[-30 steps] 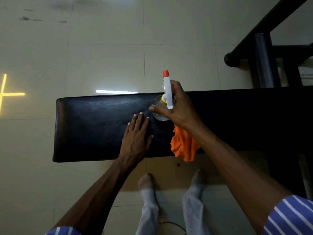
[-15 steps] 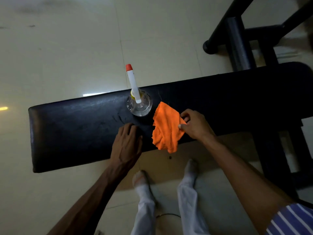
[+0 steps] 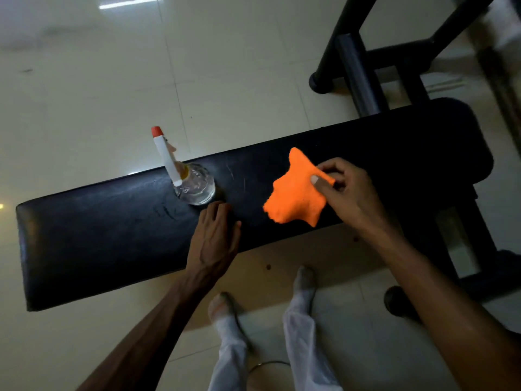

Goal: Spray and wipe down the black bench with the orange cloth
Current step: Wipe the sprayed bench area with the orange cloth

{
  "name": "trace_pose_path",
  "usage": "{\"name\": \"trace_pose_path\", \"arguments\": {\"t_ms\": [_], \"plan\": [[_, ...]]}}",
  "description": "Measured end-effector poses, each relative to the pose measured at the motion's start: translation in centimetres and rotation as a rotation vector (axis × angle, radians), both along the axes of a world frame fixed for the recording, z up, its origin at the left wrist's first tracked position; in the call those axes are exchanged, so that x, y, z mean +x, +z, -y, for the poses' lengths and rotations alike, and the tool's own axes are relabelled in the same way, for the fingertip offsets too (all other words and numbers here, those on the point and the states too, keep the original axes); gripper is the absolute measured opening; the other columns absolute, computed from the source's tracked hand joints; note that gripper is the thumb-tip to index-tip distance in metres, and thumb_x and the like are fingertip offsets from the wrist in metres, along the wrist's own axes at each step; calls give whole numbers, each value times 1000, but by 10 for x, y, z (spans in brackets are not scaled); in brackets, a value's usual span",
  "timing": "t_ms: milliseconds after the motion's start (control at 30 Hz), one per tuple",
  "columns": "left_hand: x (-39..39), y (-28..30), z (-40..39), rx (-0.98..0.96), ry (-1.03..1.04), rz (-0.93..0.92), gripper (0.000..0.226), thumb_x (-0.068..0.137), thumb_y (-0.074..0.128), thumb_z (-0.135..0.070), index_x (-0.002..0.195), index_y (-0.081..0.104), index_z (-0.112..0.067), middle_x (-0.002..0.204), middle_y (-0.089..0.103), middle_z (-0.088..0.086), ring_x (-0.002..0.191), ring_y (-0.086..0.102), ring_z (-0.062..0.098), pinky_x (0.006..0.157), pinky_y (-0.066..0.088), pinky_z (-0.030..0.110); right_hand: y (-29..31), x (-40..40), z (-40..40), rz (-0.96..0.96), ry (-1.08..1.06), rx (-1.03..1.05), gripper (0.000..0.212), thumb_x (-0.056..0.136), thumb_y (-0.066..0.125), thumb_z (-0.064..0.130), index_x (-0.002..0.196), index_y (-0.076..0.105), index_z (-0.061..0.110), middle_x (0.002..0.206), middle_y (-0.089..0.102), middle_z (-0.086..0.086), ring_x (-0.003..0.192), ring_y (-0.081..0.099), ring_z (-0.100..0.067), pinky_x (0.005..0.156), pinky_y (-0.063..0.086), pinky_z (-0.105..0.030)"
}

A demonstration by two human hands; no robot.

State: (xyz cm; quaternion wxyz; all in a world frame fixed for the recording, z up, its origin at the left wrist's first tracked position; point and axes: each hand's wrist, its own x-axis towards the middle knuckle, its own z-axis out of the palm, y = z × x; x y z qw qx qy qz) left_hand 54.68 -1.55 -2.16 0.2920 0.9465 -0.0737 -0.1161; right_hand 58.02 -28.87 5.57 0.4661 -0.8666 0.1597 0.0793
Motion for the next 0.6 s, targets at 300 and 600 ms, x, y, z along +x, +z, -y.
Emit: {"name": "trace_pose_path", "arguments": {"t_ms": [300, 600], "plan": [[37, 10, 65, -57, -49, 37, 34, 100, 62, -21, 129, 55, -6, 129, 56, 13, 118, 55, 31, 98, 46, 40, 56, 25, 53, 255, -44, -445, 14, 97, 70, 26, 108, 77, 21, 96, 81, -7, 83, 74, -28, 75, 59, -39], [44, -10, 81, 22, -32, 10, 31, 95, 67, -15, 122, 58, -2, 120, 57, 18, 109, 56, 37, 93, 49, 48, -36, 8, 20, -155, 312, -425, 23, 105, 63, 30, 119, 75, 17, 111, 80, -10, 99, 74, -34, 78, 60, -45]]}}
